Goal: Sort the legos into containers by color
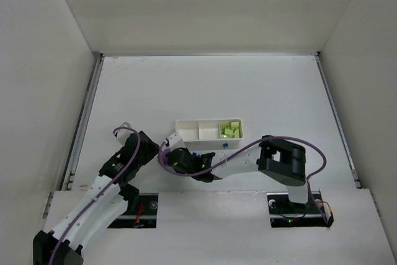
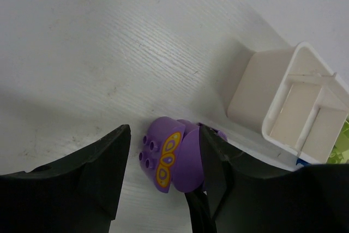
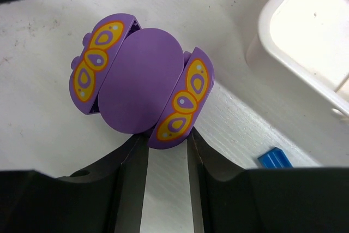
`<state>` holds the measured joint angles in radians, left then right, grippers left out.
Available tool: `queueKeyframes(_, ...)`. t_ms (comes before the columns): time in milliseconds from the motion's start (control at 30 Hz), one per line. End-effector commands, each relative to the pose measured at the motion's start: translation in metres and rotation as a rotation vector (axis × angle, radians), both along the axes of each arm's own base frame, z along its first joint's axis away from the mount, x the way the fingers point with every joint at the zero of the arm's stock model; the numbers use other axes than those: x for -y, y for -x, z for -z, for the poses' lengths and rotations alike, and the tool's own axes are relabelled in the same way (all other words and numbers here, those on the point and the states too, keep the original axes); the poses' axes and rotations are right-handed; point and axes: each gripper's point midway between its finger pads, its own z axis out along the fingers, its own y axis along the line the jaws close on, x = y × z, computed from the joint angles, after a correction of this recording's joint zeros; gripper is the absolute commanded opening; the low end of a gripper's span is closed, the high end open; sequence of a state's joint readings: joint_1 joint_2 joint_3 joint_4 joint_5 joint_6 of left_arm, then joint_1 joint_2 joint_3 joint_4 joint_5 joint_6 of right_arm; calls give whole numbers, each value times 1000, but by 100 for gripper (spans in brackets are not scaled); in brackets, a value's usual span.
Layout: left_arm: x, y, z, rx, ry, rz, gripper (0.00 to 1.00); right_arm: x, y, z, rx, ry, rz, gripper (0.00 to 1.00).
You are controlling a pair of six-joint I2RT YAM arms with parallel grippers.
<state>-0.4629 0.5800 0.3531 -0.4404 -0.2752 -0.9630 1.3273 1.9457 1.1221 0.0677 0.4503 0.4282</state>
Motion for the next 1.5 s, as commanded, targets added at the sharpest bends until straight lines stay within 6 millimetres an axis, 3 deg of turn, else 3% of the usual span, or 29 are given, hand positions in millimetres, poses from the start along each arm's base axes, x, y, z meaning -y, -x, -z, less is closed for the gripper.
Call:
queueKeyframes(0, -8, 11, 9, -39, -3, -43, 51, -12, -2, -13, 51, -35, 3, 33)
queueKeyframes(333, 25, 20, -17, 45, 147, 91, 54, -8, 2, -42, 58, -113, 12, 30)
queueKeyframes(633, 32, 21, -27, 103, 207, 106, 57, 3, 9, -75, 45, -197, 16, 31)
queueKeyframes(1067, 75, 16, -62, 221, 383, 243, 61, 16, 10, -90, 40, -234, 21, 31)
queueKeyframes(1333, 75, 14, -57, 204, 366, 233, 60, 28, 3, -111, 43, -292, 47, 32)
queueKeyframes(1467, 77, 9, -63, 224, 372, 234, 60, 30, 2, -114, 43, -300, 47, 32)
